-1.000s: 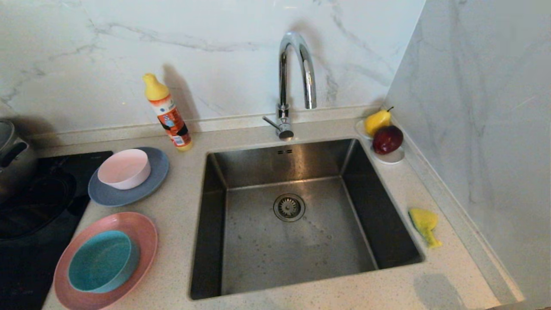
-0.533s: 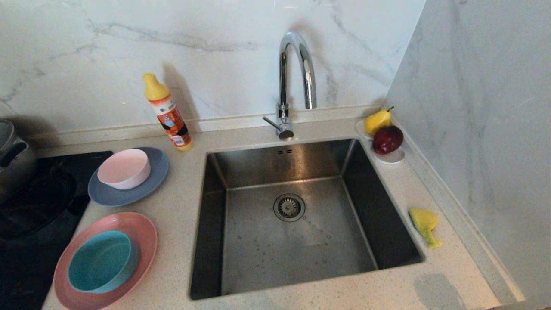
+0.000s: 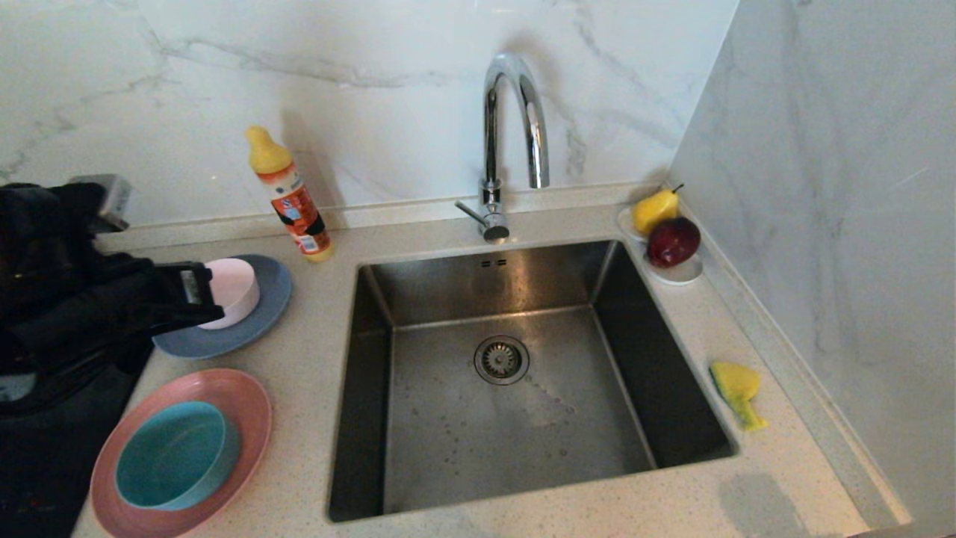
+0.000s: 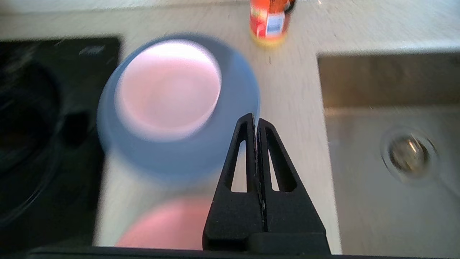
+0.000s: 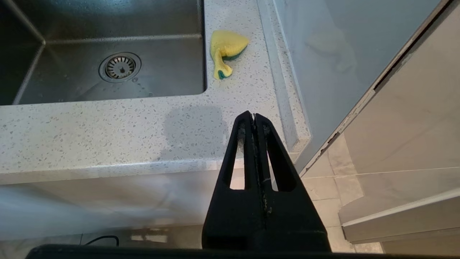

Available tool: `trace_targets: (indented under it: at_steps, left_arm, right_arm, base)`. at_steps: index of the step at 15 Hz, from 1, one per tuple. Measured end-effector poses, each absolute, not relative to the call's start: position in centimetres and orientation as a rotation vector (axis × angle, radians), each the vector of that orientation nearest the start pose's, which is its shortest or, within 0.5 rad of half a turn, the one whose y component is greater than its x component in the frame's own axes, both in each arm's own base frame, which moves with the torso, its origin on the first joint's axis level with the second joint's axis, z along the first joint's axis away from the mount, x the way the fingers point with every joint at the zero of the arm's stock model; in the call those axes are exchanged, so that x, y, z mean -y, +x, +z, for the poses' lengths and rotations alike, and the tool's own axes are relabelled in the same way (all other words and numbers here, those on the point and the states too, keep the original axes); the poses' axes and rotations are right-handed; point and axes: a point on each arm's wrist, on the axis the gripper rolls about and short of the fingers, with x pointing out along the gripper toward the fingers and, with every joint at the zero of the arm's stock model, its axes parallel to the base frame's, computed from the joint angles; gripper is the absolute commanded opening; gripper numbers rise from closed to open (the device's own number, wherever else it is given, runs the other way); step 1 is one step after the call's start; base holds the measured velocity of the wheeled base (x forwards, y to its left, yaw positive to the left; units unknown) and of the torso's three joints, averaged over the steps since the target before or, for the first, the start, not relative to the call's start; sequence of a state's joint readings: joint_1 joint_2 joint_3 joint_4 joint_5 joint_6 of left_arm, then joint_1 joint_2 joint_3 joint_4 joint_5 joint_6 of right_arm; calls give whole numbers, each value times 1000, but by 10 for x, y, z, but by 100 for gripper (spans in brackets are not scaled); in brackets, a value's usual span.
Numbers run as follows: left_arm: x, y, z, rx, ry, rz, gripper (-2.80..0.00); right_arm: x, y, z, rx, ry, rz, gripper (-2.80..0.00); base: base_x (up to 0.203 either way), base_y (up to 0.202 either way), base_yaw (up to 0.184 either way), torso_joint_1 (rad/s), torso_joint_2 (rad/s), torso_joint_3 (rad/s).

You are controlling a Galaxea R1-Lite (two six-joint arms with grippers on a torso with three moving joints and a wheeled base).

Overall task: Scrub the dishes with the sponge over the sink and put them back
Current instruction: Grab the dish soap

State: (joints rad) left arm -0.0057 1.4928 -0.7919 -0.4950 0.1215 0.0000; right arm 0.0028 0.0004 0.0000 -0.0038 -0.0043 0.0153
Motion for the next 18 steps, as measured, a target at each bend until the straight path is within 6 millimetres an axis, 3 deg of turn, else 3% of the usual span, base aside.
trace_targets:
  at_steps: [2, 4, 5, 10, 18]
  left_arm:
    - [1, 295, 209, -191, 9, 129, -280]
    - [2, 316, 193, -219, 10, 145, -280]
    - [3, 324, 186, -226, 11, 153, 0]
    - [7, 352, 172, -220, -16, 150, 0]
    - [16, 396, 178, -79, -39, 144, 0]
  right_arm:
    - [0, -23, 76, 3, 15, -1, -280]
    - [0, -23, 76, 3, 15, -1, -280]
    - [0, -23, 76, 3, 15, -2, -280]
    - [0, -23, 76, 4, 15, -2, -280]
    - [0, -23, 76, 4, 15, -1, -280]
  base:
    - [0, 0, 0, 0, 0, 0]
    - [0, 0, 0, 0, 0, 0]
    - [0, 0, 0, 0, 0, 0]
    - [0, 0, 0, 0, 0, 0]
    - [0, 0, 0, 0, 0, 0]
